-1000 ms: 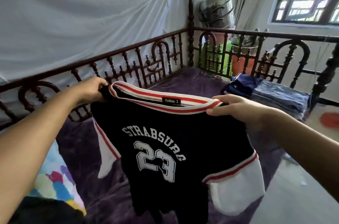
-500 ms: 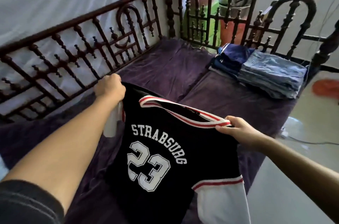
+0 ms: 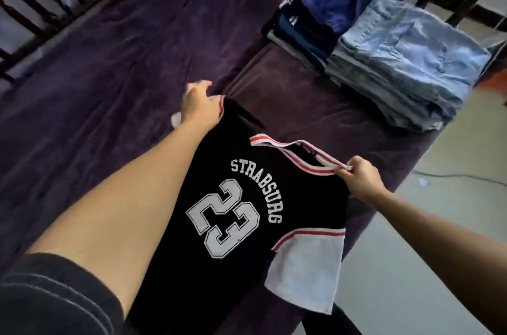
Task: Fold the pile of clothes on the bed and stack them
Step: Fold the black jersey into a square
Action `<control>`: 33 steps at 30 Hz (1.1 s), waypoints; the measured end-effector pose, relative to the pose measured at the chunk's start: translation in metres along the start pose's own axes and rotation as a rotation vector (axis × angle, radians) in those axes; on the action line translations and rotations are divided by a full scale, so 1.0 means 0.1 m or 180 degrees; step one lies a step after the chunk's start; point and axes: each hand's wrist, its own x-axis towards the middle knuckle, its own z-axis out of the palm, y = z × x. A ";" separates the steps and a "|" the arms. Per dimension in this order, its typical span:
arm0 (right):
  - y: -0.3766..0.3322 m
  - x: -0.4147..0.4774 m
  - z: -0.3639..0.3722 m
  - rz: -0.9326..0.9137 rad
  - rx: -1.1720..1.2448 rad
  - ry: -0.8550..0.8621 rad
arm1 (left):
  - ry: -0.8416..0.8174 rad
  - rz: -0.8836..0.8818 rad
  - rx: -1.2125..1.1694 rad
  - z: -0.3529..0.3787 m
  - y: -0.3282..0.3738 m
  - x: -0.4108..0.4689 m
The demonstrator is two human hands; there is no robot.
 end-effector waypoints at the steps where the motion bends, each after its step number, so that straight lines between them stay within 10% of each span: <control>1: 0.08 0.13 0.01 0.0069 -0.0077 -0.0014 | -0.0078 0.0027 0.0000 0.15 0.00 0.00; 8: 0.42 0.13 0.22 -0.1089 -0.1591 -0.0179 | -0.0612 -0.0653 0.0209 0.65 -0.92 -1.29; 14: 0.67 -0.41 0.66 -0.2647 -0.3426 -0.2276 | -0.1566 -0.1279 0.0770 1.02 -1.63 -2.93; 17: 0.83 -0.47 0.87 -0.2747 -0.4055 -0.2391 | -0.2094 -0.1144 0.1223 1.31 -1.87 -3.48; 25: 1.05 -0.45 0.79 -0.2700 -0.2446 -0.1688 | -0.1082 -0.1183 0.1858 1.69 -2.46 -3.74; 33: 0.40 -0.58 0.40 -0.1969 -0.1510 -0.0630 | -0.1479 -0.1126 0.1538 1.26 -2.40 -3.97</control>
